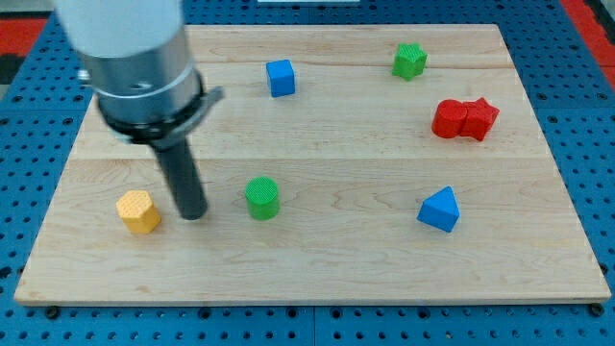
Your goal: Bring the yellow heart towards the top side of the yellow hexagon
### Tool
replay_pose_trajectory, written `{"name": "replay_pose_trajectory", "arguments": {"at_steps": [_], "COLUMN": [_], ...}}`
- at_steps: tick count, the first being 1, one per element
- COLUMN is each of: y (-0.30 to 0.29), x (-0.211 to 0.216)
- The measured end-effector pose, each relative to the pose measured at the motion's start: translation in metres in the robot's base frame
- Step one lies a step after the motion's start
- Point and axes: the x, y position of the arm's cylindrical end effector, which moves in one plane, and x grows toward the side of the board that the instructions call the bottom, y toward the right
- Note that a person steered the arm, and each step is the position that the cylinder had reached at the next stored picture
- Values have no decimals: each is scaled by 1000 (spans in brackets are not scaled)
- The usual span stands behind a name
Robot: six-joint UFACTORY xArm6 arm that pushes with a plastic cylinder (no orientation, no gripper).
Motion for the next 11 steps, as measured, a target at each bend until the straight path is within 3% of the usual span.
{"name": "replay_pose_trajectory", "arguments": {"at_steps": [1, 2, 3, 4, 6, 7, 8, 10, 11], "y": [-26, 0, 47, 50, 36, -2, -48, -106, -72], "x": [-4, -15, -70, -137, -230, -268, -281, -177, -174]}}
